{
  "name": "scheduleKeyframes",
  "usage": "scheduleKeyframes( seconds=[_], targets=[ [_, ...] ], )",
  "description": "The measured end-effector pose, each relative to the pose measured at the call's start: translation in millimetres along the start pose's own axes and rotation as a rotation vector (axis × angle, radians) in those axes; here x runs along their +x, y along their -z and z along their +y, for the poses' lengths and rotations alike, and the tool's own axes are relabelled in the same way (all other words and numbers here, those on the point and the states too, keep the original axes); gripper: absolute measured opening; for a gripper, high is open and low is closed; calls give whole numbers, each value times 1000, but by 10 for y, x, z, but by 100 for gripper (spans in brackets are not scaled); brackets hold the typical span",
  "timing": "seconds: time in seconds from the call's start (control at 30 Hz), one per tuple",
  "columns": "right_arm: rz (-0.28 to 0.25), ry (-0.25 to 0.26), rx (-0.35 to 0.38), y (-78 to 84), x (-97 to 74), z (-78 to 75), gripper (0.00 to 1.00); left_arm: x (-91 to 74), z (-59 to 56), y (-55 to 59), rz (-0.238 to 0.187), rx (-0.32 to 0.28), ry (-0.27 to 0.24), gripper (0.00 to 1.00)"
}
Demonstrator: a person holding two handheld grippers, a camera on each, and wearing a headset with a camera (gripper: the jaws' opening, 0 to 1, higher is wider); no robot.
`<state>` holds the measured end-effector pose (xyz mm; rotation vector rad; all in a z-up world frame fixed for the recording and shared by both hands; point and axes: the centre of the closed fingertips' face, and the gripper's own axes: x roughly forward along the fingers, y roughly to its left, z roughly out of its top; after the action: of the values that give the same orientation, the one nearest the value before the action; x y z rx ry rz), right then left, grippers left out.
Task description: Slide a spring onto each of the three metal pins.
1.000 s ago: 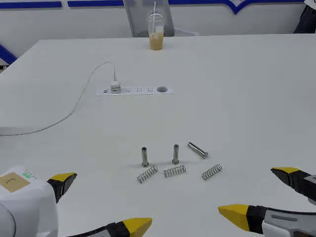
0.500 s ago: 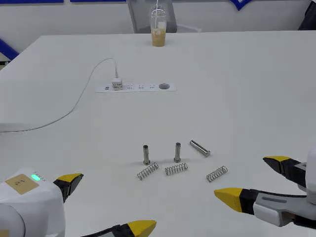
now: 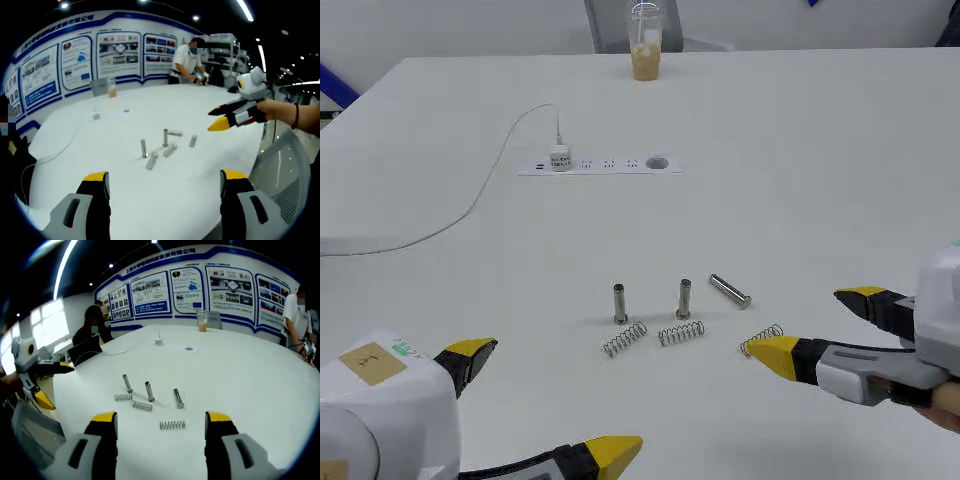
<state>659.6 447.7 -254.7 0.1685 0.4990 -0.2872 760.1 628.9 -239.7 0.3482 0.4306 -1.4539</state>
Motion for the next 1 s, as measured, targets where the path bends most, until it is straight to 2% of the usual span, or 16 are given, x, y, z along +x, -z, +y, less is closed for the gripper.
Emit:
scheduleKeyframes(
  seconds=[0.6,0.7,1.0],
  targets=[
    [21,-40,-12,-149,396,-137,58,81,-19,1,-3,2,12,92],
    [14,-44,-1,-203,458,-143,56,99,-17,1,-4,5,13,92],
    [52,-65,-13,-242,695,-117,51,144,-16,-1,-3,7,21,92]
  ],
)
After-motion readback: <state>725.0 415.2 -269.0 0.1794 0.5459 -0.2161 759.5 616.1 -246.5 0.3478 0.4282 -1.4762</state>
